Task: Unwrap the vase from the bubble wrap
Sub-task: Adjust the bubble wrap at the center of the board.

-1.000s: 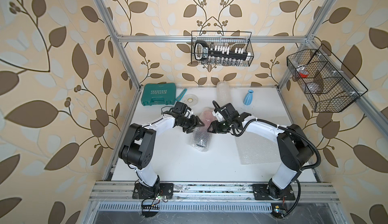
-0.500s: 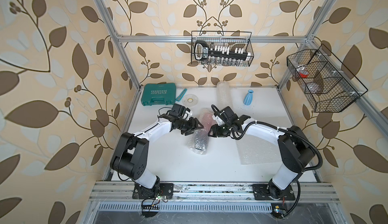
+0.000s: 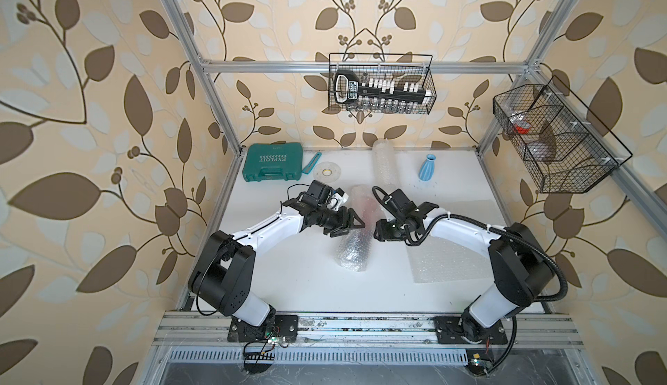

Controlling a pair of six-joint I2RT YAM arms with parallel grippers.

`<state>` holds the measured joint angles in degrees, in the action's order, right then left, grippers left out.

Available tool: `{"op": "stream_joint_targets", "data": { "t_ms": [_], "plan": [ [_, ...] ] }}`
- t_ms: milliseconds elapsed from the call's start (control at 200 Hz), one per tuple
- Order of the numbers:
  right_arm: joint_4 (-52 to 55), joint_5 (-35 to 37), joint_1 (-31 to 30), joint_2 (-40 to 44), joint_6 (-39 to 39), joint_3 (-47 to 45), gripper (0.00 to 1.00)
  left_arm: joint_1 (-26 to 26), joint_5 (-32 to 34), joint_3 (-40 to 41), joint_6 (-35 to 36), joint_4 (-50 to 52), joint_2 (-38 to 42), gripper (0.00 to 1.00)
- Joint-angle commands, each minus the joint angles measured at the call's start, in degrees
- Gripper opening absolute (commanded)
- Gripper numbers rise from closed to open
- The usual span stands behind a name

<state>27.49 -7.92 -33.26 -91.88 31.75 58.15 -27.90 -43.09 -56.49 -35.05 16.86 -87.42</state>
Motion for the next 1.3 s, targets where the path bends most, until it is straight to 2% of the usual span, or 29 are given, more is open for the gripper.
{"op": "stream_joint_targets", "data": {
  "t_ms": [0,140,275,485,575,795,1040,1294],
  "plan": [
    [-2.4,-4.5,2.5,4.9,1.7,-2.3,0.53,-1.4,-1.1,-2.2,-1.0,1.6,1.3,0.67],
    [-8.6,-13.6,5.8,9.6,3.0,-5.5,0.55,-2.2,-1.4,-2.7,-1.4,1.2,1.0,0.66],
    [-13.8,-21.7,6.1,9.1,4.4,-5.8,0.58,-3.1,-1.5,-2.6,-2.1,0.1,0.8,0.66],
    [-15.6,-24.3,4.6,5.8,4.3,-2.9,0.62,-4.4,-1.5,-2.7,-2.7,-0.9,0.7,0.64],
    [-13.5,-22.7,3.4,3.3,3.3,-0.7,0.62,-4.8,-1.6,-2.9,-2.9,-1.1,0.6,0.63],
    [-4.8,-11.7,2.5,0.3,0.6,1.2,0.58,-4.9,-1.4,-4.2,-1.7,0.4,1.4,0.61],
    [-0.4,-4.0,3.0,0.7,-1.0,0.0,0.41,-3.7,4.4,-9.2,4.1,9.9,1.5,0.70],
    [1.9,1.1,3.1,2.0,-1.2,-0.1,0.39,-0.2,9.5,-11.0,6.0,14.1,-1.5,0.76]
  ]
}}
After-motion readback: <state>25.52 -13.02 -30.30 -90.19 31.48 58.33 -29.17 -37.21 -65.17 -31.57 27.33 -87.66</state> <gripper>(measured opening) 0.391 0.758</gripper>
